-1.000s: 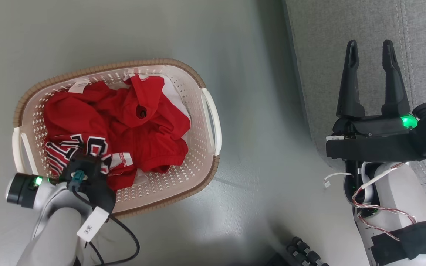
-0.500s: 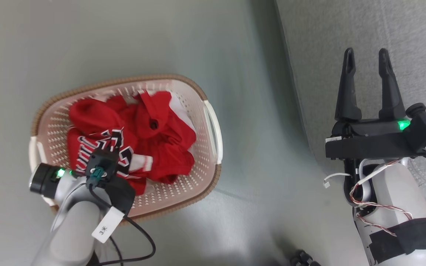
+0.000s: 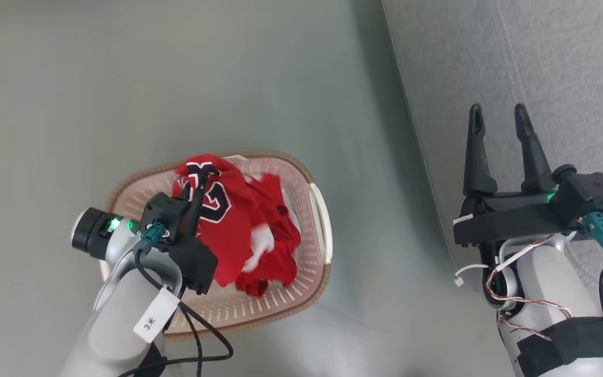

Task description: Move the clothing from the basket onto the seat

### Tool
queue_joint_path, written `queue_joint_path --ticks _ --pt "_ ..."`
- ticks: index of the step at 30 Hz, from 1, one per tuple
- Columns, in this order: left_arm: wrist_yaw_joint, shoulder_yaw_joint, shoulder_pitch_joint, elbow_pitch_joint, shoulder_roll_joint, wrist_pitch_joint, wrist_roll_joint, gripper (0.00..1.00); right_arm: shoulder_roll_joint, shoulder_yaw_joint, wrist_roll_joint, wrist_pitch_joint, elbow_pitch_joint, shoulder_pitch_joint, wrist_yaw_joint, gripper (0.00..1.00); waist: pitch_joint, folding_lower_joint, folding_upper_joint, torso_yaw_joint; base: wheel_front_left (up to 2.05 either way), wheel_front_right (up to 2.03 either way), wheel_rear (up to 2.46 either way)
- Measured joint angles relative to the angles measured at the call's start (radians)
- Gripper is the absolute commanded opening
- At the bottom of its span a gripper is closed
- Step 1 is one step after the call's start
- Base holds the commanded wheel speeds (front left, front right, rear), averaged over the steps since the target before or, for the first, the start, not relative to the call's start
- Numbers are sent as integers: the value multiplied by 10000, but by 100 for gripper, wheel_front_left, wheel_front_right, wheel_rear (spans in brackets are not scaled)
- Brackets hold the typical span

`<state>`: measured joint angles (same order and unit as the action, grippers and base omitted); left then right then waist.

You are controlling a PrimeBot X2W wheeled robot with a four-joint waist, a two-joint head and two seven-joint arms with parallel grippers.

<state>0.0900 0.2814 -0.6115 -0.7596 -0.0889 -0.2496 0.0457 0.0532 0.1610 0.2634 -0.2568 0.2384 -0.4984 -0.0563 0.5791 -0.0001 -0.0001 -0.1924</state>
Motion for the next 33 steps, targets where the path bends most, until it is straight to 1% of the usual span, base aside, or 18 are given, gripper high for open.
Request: queue_joint_path --ticks 7,13,15,18,22,28,33 --pt "245 142 14 554 27 -2 255 0 4 165 0 2 593 277 226 100 -1003 0 0 342 0 0 0" --pt "261 94 137 1047 6 -2 690 0 2 477 109 2 1034 628 311 100 -1890 -1 0 610 0 0 0" --pt "336 56 377 1258 -29 -4 844 0 6 571 169 2 1246 781 385 100 -2341 -1 -1 724 0 0 0" --pt "337 38 584 1421 -125 -4 901 0 4 696 219 2 1442 929 405 100 -2799 -1 -1 820 0 0 0" --pt "347 -48 974 1630 -226 -4 1300 0 6 823 357 2 1666 1088 493 100 -3408 -2 -1 907 0 0 0" --pt "355 -19 1415 1904 -357 -4 1484 0 6 1122 387 2 1994 1524 673 100 -4325 -2 -1 973 0 0 0" --pt "418 151 1906 2209 -380 -4 1680 0 12 1482 456 2 2182 1772 949 100 -5064 -2 0 987 0 0 0"
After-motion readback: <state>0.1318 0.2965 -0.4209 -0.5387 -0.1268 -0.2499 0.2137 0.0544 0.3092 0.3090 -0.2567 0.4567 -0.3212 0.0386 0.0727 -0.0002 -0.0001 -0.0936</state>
